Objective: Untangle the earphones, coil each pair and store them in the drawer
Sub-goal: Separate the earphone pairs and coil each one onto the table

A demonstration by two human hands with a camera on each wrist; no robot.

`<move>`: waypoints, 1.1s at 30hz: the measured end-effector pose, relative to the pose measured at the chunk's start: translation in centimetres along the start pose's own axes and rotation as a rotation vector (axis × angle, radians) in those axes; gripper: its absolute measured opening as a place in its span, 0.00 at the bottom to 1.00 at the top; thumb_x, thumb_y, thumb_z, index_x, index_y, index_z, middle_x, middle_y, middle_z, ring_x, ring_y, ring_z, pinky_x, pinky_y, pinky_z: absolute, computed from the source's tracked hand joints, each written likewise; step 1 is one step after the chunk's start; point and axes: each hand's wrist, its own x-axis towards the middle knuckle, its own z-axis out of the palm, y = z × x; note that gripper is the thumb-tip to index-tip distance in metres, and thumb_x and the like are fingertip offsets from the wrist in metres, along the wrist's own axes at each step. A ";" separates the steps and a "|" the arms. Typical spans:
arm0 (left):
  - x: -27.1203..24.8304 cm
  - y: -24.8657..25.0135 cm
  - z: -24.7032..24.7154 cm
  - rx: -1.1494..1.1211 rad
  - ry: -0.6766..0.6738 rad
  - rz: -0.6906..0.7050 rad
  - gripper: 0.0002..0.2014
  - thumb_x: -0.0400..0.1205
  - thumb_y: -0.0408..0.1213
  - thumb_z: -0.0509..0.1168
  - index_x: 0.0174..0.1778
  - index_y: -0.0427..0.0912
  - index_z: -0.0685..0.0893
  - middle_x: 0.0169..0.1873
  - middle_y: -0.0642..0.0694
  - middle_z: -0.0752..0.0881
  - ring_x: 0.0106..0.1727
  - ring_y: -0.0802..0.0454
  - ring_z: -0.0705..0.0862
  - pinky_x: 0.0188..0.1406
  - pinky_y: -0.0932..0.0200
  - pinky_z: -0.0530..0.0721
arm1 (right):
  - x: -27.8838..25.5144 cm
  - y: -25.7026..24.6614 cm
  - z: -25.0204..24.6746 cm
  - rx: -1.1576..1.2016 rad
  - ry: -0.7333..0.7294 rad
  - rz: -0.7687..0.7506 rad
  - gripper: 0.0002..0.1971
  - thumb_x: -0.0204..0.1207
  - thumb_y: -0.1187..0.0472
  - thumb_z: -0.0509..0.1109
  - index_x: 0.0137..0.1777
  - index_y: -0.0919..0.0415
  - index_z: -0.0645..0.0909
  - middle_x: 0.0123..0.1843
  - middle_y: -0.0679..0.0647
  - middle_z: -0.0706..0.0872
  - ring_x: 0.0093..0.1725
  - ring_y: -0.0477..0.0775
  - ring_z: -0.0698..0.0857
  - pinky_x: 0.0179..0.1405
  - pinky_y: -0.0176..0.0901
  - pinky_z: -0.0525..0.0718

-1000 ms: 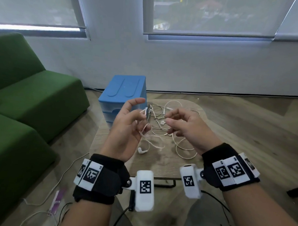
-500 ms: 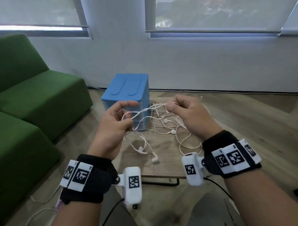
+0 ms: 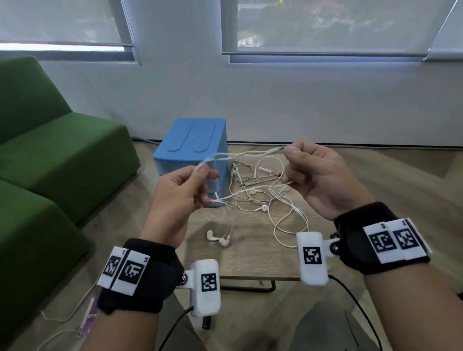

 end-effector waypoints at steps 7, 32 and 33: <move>0.4 0.7 -0.5 -0.064 0.000 -0.035 0.15 0.91 0.38 0.64 0.44 0.37 0.91 0.25 0.50 0.72 0.27 0.54 0.73 0.36 0.60 0.83 | 0.3 -0.5 -1.7 -0.074 0.113 0.009 0.10 0.85 0.64 0.66 0.42 0.63 0.83 0.25 0.47 0.62 0.22 0.45 0.59 0.26 0.38 0.70; -0.3 2.8 2.9 -0.148 -0.305 -0.143 0.19 0.93 0.35 0.52 0.72 0.35 0.84 0.34 0.48 0.76 0.34 0.54 0.78 0.52 0.50 0.90 | -0.5 2.6 2.5 -0.799 -0.219 -0.126 0.07 0.73 0.75 0.74 0.44 0.64 0.90 0.42 0.60 0.92 0.43 0.64 0.89 0.47 0.56 0.88; -0.2 3.0 2.9 -0.160 -0.310 -0.135 0.19 0.93 0.34 0.52 0.72 0.34 0.84 0.35 0.48 0.76 0.34 0.54 0.78 0.55 0.47 0.88 | -0.6 3.1 2.5 -0.797 -0.259 -0.101 0.07 0.72 0.74 0.75 0.46 0.65 0.90 0.43 0.57 0.92 0.44 0.61 0.90 0.47 0.55 0.88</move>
